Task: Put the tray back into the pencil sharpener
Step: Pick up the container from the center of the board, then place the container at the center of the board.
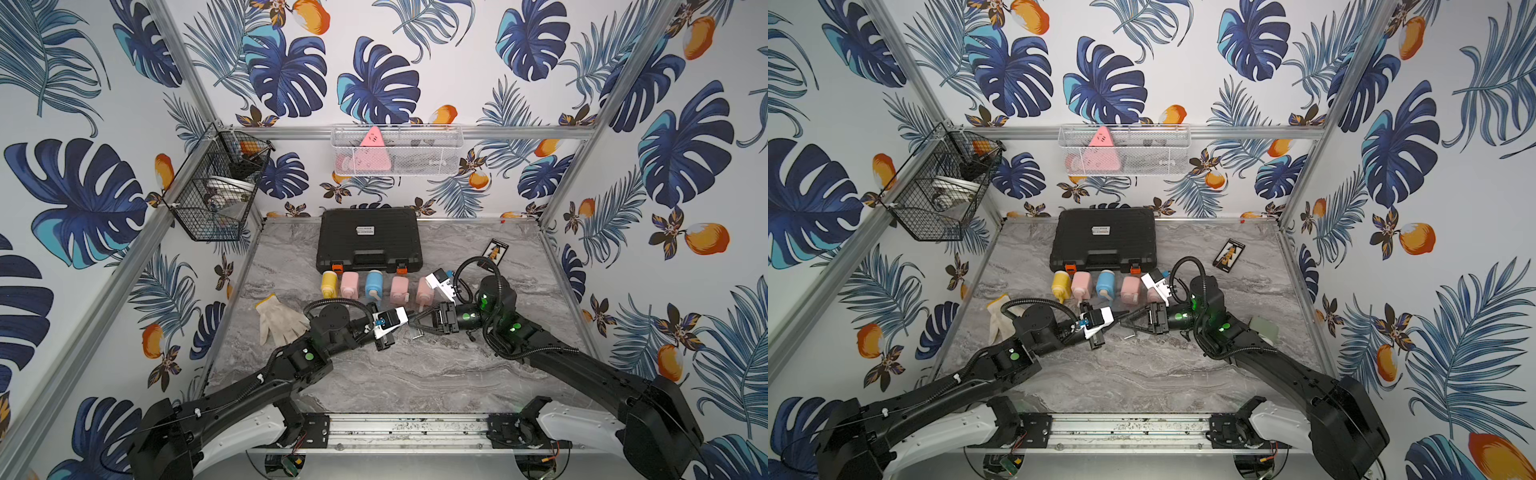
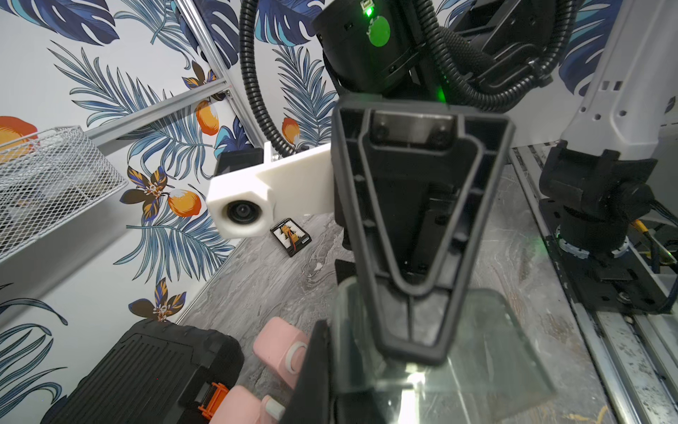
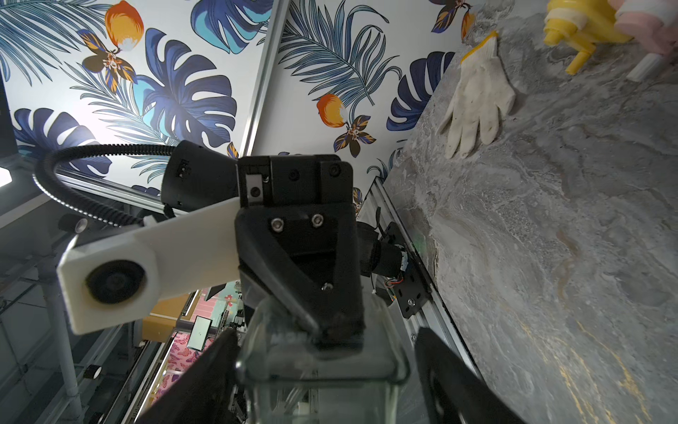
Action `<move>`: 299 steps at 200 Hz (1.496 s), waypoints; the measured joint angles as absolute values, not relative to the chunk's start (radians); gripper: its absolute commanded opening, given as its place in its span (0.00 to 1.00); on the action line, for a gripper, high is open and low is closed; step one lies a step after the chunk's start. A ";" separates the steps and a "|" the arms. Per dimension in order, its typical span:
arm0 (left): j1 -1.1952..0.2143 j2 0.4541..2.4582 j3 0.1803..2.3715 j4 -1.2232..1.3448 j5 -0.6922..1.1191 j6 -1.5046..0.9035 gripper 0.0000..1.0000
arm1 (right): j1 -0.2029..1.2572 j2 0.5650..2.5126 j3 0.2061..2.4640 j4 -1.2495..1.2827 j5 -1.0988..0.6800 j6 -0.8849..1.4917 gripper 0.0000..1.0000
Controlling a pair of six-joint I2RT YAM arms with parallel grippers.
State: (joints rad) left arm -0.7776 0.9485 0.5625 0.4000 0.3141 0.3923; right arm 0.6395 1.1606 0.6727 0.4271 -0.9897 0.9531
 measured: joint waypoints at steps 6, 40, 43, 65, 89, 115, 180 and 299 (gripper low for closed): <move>-0.778 0.948 0.564 0.395 0.314 0.392 0.00 | 0.640 1.156 0.672 0.425 -0.978 0.954 0.99; -0.778 0.952 0.607 0.332 0.289 0.353 0.00 | 0.636 1.092 0.659 0.398 -0.892 0.921 1.00; -0.778 0.953 0.614 0.320 0.284 0.344 0.00 | 0.635 1.085 0.657 0.393 -0.881 0.916 1.00; -0.778 0.963 0.670 0.219 0.227 0.287 0.00 | 0.633 1.024 0.650 0.313 -0.773 0.871 1.00; -0.778 0.968 0.725 0.077 0.148 0.204 0.00 | 0.632 0.947 0.650 0.160 -0.587 0.814 1.00; -0.778 0.997 0.801 -0.104 0.068 0.088 0.00 | 0.632 0.894 0.646 -0.021 -0.339 0.769 0.98; -0.776 1.272 1.063 -0.618 -0.170 -0.154 0.00 | 0.631 0.846 0.600 -0.219 -0.058 0.732 0.98; -0.626 1.611 1.191 -1.003 -0.171 -0.347 0.00 | 0.631 0.751 0.534 -0.262 0.070 0.696 0.98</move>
State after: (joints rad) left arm -0.6258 1.6108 1.1912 -1.0031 -0.1711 -0.3473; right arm 0.6312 0.7509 0.5343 -0.2623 0.0696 0.6964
